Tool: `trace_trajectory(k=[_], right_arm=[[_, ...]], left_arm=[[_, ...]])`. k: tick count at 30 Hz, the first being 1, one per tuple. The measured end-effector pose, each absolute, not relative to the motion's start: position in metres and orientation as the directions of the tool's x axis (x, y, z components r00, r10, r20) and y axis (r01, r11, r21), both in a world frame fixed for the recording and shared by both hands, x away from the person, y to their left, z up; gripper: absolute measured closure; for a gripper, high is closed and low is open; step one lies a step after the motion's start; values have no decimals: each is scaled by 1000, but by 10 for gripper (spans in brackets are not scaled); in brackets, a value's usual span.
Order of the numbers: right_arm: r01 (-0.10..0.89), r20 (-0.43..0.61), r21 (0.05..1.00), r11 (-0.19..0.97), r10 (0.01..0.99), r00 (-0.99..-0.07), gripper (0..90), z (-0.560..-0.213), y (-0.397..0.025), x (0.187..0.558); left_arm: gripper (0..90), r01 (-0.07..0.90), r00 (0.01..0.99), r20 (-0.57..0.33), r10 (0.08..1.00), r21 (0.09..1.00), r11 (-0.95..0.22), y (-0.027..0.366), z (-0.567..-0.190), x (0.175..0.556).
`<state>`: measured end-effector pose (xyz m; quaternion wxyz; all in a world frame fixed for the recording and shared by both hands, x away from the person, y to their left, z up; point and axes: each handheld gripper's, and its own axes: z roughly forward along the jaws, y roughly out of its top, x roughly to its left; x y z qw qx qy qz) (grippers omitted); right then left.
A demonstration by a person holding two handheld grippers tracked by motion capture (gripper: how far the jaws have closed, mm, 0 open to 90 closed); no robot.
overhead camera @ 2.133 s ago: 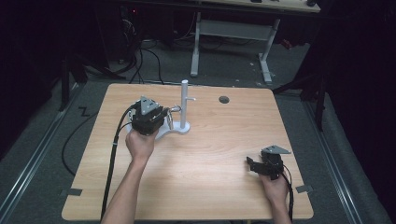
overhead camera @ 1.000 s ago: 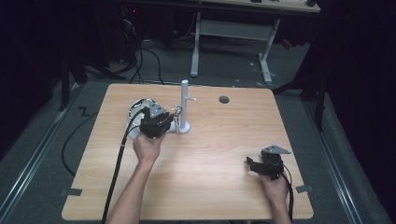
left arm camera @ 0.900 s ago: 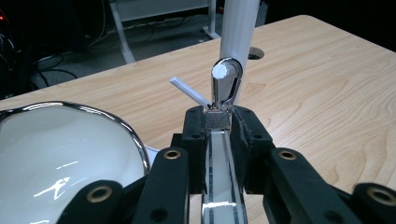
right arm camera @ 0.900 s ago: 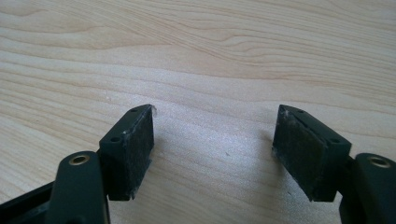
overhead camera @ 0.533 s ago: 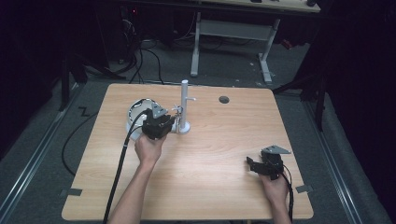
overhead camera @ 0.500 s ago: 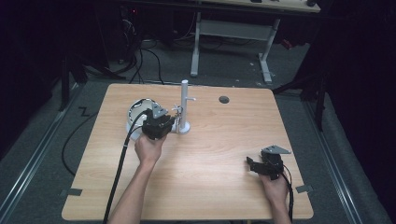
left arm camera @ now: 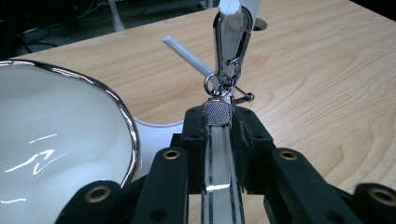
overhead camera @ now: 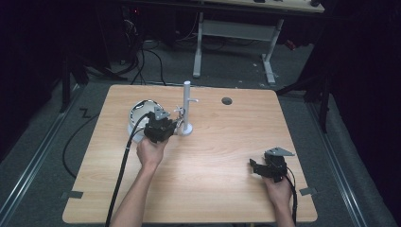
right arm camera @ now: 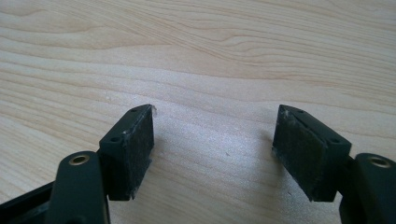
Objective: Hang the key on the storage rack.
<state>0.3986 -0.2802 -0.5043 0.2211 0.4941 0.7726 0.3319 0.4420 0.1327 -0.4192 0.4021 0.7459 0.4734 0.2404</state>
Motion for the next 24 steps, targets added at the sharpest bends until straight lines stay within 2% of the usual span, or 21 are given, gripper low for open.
trace_trajectory(k=[12, 15, 24], right_arm=[[617, -14, 731, 292, 910, -414, 292, -504, -280, 399], [617, -14, 731, 292, 910, -414, 291, -504, -280, 399], [617, -14, 731, 292, 910, -414, 292, -504, -280, 399]], left_arm=[[746, 531, 439, -23, 898, 813, -239, 133, -422, 443], [703, 534, 430, -30, 902, 815, -227, 134, -421, 442], [656, 520, 421, -32, 906, 827, -213, 140, -416, 433]])
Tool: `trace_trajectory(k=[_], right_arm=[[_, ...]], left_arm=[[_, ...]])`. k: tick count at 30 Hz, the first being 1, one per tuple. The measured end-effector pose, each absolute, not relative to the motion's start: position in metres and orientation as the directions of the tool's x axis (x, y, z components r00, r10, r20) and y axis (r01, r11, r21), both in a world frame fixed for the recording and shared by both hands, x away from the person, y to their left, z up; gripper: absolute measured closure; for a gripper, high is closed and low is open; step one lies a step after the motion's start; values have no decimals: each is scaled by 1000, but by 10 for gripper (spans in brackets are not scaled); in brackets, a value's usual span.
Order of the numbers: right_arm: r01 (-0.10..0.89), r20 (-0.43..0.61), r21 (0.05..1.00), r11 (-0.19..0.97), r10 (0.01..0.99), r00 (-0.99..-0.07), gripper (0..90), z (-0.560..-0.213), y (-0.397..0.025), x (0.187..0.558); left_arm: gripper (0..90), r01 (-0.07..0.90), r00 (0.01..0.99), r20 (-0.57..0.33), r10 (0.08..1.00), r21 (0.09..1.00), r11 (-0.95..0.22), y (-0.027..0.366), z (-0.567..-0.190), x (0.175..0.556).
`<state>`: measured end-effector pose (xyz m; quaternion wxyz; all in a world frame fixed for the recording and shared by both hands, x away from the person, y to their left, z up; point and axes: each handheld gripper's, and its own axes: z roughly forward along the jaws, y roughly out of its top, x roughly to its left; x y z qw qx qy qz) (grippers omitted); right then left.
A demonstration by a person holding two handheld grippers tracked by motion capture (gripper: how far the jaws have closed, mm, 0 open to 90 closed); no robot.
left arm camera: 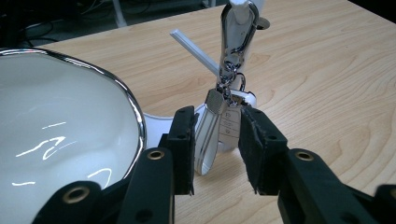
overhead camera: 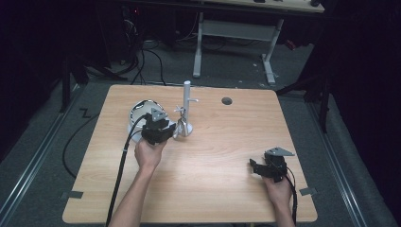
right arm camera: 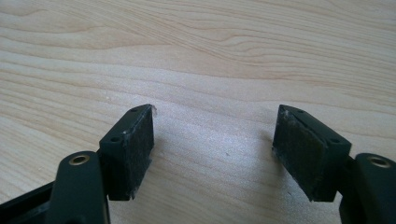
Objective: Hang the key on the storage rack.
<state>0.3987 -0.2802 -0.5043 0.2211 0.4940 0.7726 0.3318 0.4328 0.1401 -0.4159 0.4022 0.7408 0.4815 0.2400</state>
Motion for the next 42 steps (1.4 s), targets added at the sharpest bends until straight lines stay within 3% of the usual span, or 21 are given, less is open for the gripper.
trace_trajectory(k=[23, 42], right_arm=[[617, -14, 731, 292, 910, -414, 292, -504, -280, 399], [616, -14, 731, 292, 910, -414, 292, -504, -280, 399]], left_arm=[[540, 499, 409, -86, 908, 855, -143, 162, -404, 410], [533, 493, 397, -112, 911, 863, -108, 174, -403, 399]])
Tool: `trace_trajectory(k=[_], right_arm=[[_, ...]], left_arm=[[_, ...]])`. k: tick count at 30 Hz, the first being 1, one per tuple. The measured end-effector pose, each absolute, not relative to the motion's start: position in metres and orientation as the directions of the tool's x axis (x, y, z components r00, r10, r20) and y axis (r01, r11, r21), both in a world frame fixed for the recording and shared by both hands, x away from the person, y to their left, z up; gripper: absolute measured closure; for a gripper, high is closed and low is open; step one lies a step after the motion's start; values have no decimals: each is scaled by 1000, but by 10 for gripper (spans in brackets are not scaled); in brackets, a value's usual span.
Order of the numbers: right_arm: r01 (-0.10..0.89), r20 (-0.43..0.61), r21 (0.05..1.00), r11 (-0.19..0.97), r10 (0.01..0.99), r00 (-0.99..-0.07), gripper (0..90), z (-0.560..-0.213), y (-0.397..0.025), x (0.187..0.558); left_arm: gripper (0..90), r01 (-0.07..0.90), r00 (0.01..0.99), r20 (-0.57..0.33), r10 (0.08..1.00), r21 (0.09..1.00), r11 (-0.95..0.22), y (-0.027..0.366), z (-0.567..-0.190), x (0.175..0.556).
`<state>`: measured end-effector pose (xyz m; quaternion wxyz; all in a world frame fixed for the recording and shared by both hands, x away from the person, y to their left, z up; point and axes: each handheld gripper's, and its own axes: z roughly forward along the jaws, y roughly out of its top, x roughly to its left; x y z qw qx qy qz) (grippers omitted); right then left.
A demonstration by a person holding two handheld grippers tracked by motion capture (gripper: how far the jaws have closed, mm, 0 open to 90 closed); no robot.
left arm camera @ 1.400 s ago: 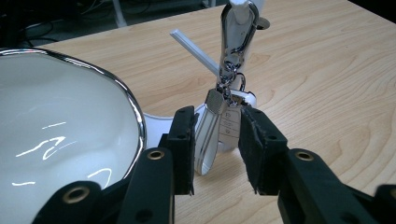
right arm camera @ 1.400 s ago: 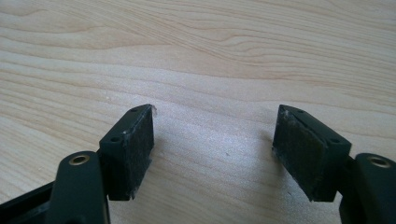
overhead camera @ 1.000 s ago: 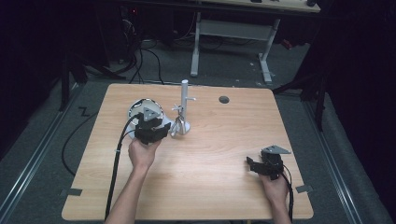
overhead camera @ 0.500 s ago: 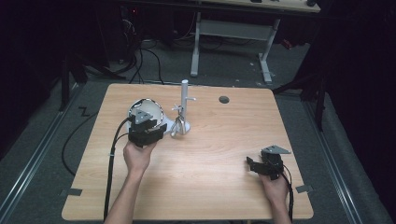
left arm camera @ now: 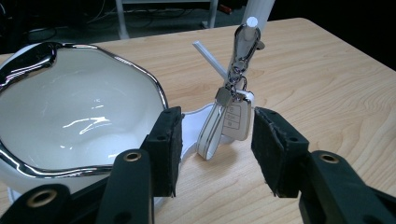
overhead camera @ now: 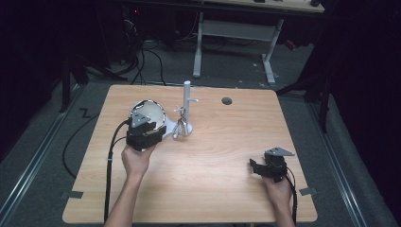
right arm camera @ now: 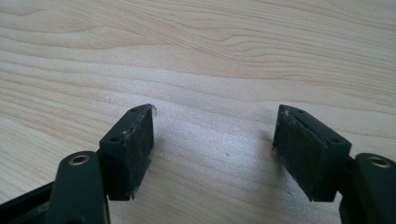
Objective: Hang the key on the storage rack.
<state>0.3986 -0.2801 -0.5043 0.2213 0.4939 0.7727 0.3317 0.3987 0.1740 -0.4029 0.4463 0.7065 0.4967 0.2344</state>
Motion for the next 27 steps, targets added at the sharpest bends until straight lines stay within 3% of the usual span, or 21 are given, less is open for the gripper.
trace_trajectory(k=[27], right_arm=[[616, -16, 731, 293, 910, -414, 292, -504, -280, 399]], left_arm=[[544, 464, 380, -100, 920, 880, -96, 189, -404, 374]])
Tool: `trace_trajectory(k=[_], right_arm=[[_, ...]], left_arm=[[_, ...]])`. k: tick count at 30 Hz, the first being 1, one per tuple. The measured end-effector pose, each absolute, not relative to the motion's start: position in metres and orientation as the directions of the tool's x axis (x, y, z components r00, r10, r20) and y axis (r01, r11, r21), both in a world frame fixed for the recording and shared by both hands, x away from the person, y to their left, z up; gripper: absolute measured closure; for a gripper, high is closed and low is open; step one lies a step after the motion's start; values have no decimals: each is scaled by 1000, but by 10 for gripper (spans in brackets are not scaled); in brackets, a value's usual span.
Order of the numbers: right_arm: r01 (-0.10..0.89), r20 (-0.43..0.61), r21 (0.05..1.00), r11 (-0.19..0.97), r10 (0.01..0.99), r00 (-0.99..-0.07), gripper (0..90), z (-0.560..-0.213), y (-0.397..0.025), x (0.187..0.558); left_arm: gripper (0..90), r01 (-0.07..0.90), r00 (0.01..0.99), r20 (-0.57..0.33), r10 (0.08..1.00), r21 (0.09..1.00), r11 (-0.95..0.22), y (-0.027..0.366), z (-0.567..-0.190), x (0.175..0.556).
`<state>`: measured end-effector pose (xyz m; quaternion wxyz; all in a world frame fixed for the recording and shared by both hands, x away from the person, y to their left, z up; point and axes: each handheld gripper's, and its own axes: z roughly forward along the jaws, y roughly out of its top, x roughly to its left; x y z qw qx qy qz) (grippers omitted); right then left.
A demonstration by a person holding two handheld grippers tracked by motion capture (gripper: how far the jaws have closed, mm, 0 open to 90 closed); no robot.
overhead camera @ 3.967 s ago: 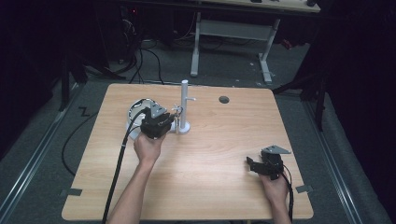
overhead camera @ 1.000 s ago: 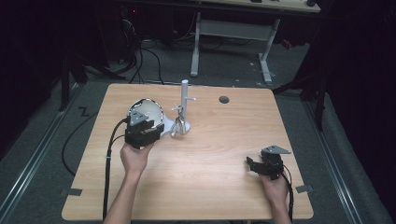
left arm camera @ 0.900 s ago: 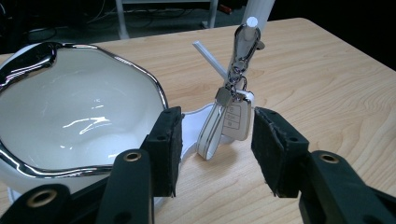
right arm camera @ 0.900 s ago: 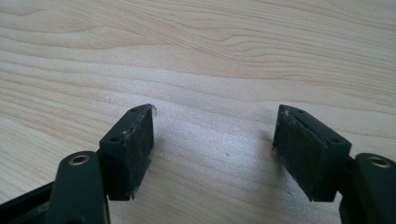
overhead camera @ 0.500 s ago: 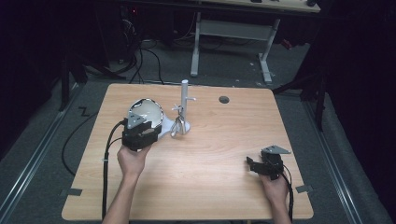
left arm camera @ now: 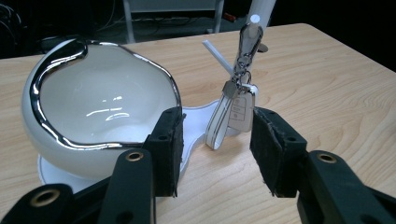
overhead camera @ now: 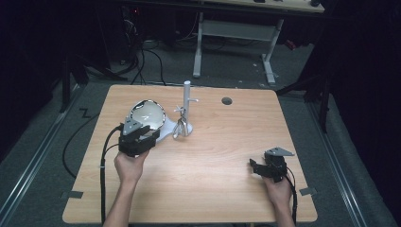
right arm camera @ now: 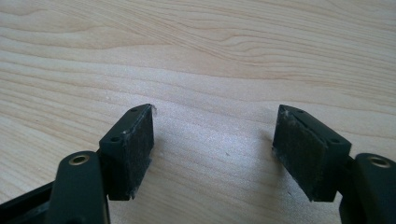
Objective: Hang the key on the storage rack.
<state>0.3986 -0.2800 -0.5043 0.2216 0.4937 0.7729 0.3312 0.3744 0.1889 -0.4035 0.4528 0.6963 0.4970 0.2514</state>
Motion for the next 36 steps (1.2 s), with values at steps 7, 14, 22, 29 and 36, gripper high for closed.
trace_trajectory(k=[7, 14, 22, 29, 36], right_arm=[[616, -17, 731, 294, 910, -415, 292, -504, -280, 399], [616, -17, 731, 294, 910, -414, 292, -504, -280, 399], [616, -17, 731, 294, 910, -415, 292, -504, -280, 399], [616, -17, 731, 294, 910, -414, 292, -504, -280, 399], [616, -18, 731, 294, 910, -414, 292, -504, -280, 399]], left_arm=[[555, 459, 365, -73, 928, 881, -112, 193, -404, 368], [555, 465, 366, -81, 927, 879, -107, 195, -403, 365], [565, 468, 362, -83, 929, 878, -104, 199, -406, 360], [565, 463, 352, -77, 933, 880, -102, 204, -409, 355], [566, 474, 342, -89, 935, 876, -91, 209, -412, 347]])
